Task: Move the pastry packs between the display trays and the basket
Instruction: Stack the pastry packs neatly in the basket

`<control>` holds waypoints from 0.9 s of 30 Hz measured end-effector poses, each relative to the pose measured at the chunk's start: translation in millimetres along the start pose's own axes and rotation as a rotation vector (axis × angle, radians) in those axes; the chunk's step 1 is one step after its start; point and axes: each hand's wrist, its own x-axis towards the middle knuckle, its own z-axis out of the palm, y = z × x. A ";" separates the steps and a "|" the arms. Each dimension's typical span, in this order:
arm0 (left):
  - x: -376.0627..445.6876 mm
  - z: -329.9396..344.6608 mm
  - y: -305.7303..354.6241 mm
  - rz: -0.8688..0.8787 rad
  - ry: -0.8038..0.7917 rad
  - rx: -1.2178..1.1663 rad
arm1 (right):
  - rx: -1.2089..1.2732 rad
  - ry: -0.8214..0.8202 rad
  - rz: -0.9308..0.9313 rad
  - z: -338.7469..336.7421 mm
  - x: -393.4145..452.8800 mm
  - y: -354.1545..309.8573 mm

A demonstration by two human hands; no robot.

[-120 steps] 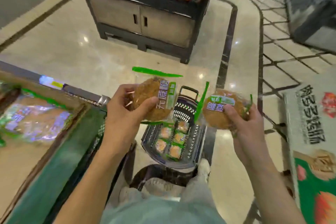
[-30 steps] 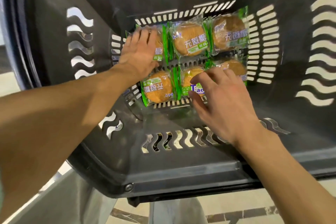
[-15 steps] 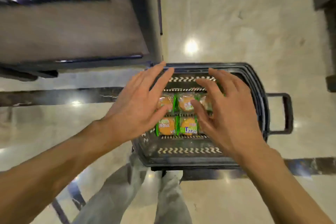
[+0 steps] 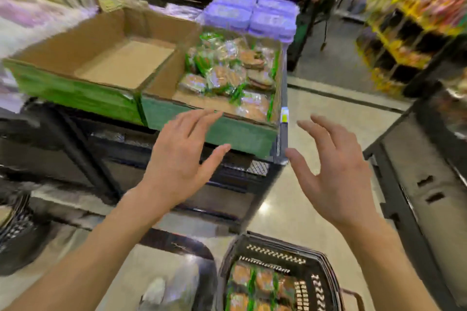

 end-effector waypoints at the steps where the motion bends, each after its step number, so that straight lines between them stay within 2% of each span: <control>1: 5.4 -4.9 -19.0 -0.005 0.019 0.000 | 0.002 0.016 0.005 7.7 12.8 -11.0; 7: 37.9 -11.4 -143.1 -0.003 0.033 -0.027 | 0.019 -0.024 0.080 96.9 84.4 -57.4; 11: 58.0 -5.3 -195.9 -0.005 -0.004 -0.103 | 0.022 -0.110 0.169 145.6 116.8 -76.7; 20: 136.3 61.2 -246.1 -0.103 -0.281 -0.162 | 0.029 -0.331 0.375 203.5 183.0 -52.0; 27: 150.9 94.0 -267.6 -0.180 -0.324 -0.146 | 0.013 -0.611 0.463 281.3 285.5 -2.7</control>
